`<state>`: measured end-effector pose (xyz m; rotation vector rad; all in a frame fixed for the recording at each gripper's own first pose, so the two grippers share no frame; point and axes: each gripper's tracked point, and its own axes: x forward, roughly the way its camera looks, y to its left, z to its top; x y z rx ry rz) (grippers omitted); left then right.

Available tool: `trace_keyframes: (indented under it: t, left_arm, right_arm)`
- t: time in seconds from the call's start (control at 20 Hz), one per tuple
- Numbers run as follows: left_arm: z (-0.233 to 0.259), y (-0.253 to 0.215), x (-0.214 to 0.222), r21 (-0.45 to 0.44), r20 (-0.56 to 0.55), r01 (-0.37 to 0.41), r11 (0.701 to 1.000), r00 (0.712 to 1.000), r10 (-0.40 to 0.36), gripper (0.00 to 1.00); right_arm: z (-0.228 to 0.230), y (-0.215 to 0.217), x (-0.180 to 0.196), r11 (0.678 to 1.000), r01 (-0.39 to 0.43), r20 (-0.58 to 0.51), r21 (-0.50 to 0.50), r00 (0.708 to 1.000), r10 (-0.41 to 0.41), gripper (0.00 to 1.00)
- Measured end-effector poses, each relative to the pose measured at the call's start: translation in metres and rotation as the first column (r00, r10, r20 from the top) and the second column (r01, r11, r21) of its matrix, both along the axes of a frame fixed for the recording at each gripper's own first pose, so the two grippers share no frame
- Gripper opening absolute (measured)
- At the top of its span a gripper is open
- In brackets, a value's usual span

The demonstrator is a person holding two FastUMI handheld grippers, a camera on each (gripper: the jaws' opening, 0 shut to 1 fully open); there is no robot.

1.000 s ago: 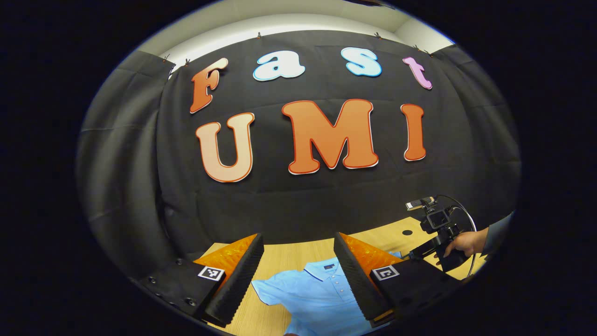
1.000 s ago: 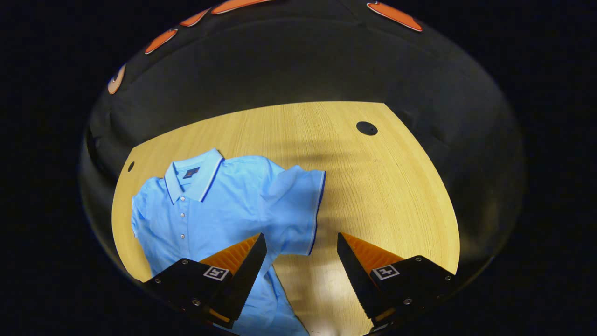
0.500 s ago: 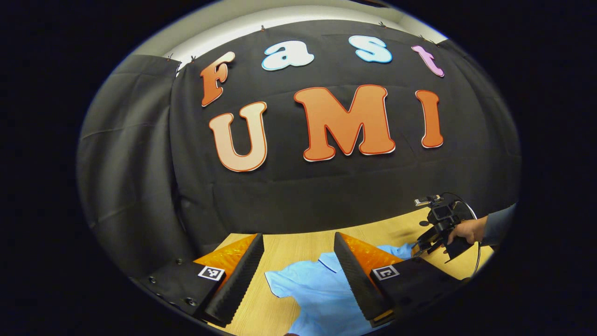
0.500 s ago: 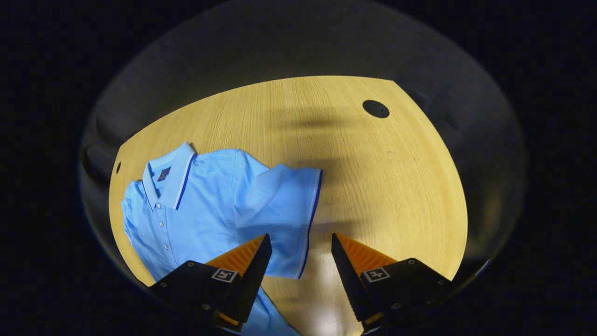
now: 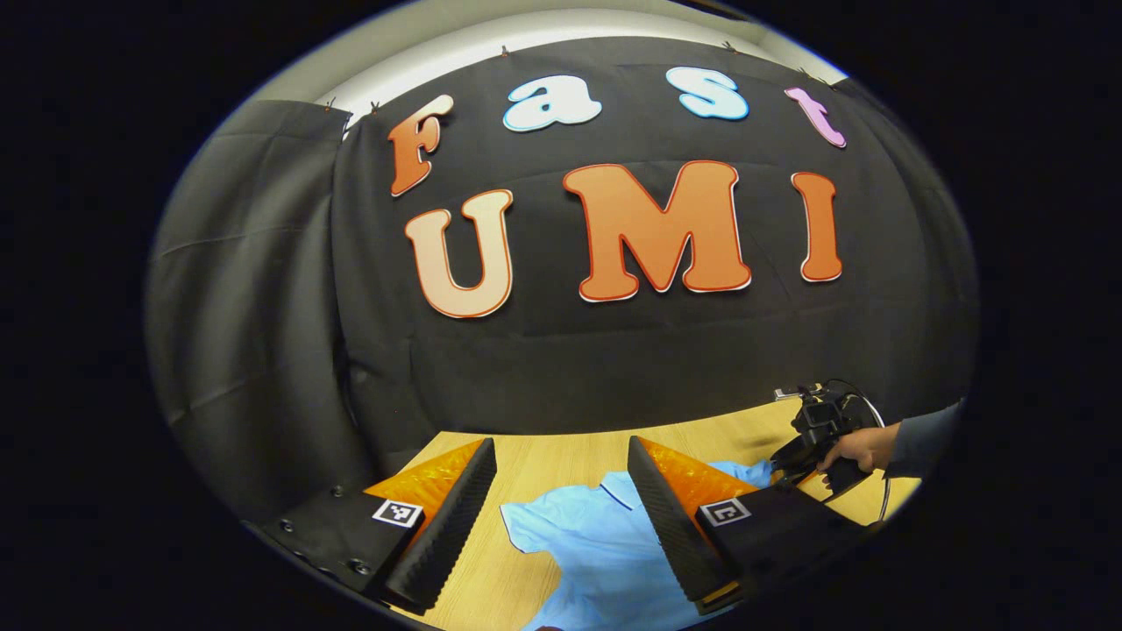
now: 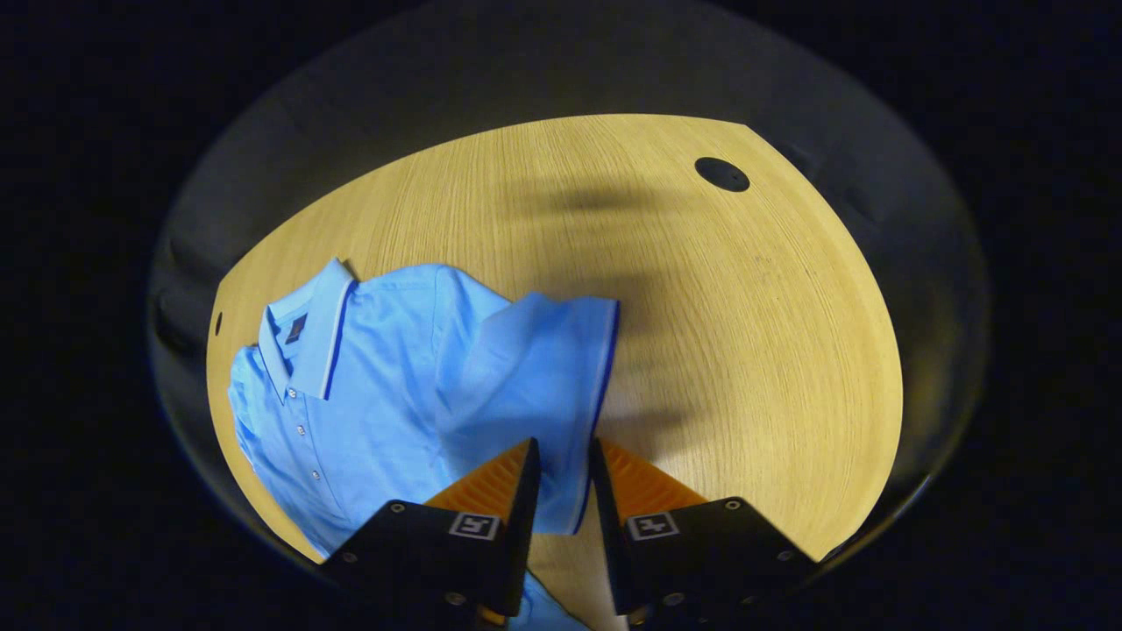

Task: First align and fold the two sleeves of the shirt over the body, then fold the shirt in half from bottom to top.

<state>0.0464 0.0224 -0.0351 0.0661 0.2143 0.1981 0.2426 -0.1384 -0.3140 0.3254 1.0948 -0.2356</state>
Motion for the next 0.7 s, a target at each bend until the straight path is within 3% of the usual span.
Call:
trace_keyframes:
  t: [0.05, 0.15, 0.4, 0.7]
  left_arm:
    - [0.002, 0.002, -0.001, 0.0, -0.001, -0.007, 1.0, 1.0, 0.007, 0.99]
    - [0.004, 0.004, -0.004, 0.004, 0.002, -0.015, 1.0, 1.0, 0.015, 0.99]
    - [0.001, 0.007, -0.011, -0.015, 0.0, -0.036, 0.999, 0.999, 0.036, 0.99]
    - [0.0, 0.012, -0.019, -0.023, -0.003, -0.066, 0.998, 0.998, 0.066, 0.99]
  right_arm:
    - [0.003, -0.001, 0.0, 1.0, 0.012, 0.004, 0.004, 1.0, -0.012, 0.22]
    - [0.006, 0.006, 0.0, 0.998, 0.017, 0.011, 0.057, 1.0, -0.018, 0.12]
    - [0.045, 0.009, 0.015, 0.991, 0.035, 0.133, 0.132, 0.99, -0.053, 0.1]
    - [0.071, 0.045, 0.02, 0.982, -0.062, 0.213, 0.18, 0.977, 0.023, 0.09]
